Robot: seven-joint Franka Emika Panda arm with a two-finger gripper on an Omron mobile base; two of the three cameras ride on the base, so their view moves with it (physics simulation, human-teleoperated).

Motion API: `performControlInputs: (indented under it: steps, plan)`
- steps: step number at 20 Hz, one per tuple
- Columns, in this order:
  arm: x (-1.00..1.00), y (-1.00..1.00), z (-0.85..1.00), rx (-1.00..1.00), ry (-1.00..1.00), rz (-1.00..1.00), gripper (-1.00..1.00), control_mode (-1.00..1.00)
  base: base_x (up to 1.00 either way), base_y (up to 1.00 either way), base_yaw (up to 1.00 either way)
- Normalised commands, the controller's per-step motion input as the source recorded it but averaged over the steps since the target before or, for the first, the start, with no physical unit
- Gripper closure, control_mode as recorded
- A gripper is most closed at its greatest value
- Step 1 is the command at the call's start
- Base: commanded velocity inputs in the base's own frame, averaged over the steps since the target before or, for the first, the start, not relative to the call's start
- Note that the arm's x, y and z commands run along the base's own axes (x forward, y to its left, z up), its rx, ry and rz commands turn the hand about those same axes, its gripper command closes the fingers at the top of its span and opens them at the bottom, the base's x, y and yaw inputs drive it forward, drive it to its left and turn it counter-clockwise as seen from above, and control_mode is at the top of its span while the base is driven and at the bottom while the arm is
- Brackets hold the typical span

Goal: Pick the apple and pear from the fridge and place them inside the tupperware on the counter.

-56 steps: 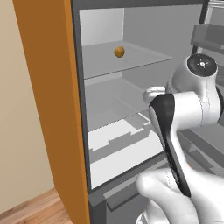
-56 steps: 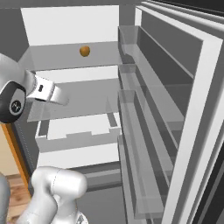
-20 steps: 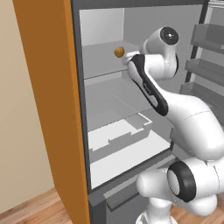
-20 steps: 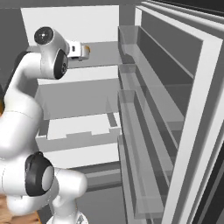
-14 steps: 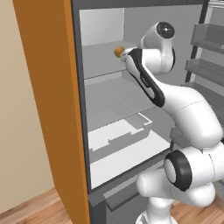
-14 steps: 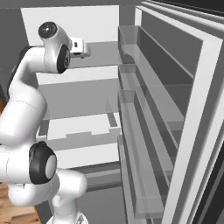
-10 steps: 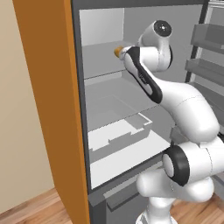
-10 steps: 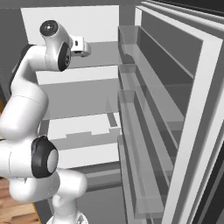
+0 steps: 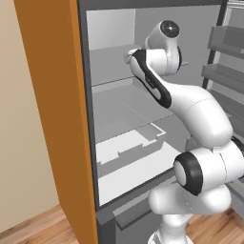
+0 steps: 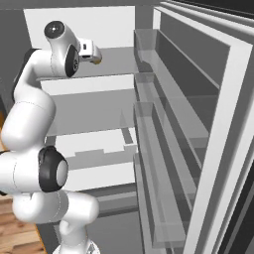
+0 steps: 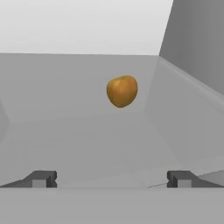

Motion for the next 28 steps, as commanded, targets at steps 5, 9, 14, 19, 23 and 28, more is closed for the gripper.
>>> performControlInputs:
  steps: [5, 9, 14, 19, 23, 28]
  plan:
    - [0.08, 0.04, 0.00, -0.02, 0.00, 0.00, -1.00, -1.00, 0.00, 0.00, 0.00]
    - [0.05, 0.00, -0.01, -0.01, 0.00, 0.00, -1.00, -1.00, 0.00, 0.00, 0.00]
    - [0.05, 0.00, -0.01, 0.00, 0.00, 0.00, -1.00, -1.00, 0.00, 0.00, 0.00]
    - [0.15, 0.00, -0.04, 0.00, 0.00, 0.00, -1.00, -1.00, 0.00, 0.00, 0.00]
    - [0.25, 0.00, -0.05, 0.00, 0.01, 0.00, -1.00, -1.00, 0.00, 0.00, 0.00]
    - [0.30, 0.00, -0.05, 0.00, 0.00, 0.00, -1.00, -1.00, 0.00, 0.00, 0.00]
